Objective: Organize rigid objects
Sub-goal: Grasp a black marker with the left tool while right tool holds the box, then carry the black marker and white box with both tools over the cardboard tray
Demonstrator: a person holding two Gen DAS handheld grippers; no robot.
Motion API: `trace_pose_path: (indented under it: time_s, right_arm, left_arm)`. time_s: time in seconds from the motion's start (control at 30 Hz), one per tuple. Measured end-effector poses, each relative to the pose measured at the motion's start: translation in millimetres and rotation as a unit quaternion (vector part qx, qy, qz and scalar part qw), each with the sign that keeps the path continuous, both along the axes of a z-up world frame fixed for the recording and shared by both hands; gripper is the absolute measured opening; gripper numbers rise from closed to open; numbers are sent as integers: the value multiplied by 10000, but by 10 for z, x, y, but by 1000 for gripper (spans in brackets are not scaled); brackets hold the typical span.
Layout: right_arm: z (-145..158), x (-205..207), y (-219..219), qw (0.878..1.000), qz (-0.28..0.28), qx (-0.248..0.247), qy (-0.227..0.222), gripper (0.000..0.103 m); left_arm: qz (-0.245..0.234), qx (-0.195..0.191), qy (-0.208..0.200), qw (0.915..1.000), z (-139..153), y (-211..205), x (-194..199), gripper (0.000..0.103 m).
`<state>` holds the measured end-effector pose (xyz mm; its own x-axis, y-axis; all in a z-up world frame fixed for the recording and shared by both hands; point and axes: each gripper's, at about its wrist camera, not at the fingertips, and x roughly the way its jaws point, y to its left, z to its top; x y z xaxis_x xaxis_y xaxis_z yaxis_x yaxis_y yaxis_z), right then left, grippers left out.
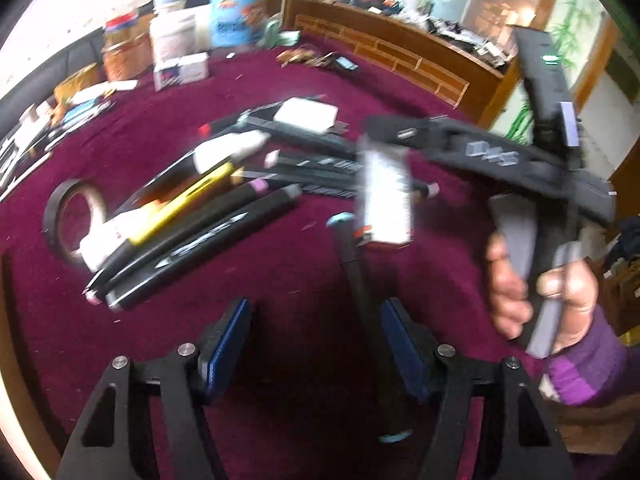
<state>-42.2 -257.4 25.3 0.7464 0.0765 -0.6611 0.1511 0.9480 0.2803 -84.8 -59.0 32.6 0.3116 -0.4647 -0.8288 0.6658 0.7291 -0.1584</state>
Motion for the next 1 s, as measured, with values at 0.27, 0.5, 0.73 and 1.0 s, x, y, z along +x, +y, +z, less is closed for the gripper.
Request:
trace_pose_path:
  time_s: [0.27,0.5,0.73,1.0]
  right_arm:
    - [-12,9,-30,10000,-57,62,39,103]
    - [-38,13,-105,9996,-198,172,105,103]
    - [-34,18,-136,9993,-298,200,129,103]
    - [30,-206,-143,9951,-352,796,468,103]
  left_arm:
    - [73,727,-464,9962,-148,-339,-175,71]
    - [569,391,-447,9966,-106,-173,-224,14]
    - [1076,-103,-151,9940,-36,279,-258,14]
    - [1458,-640,-415,9864,276,730,-425,14]
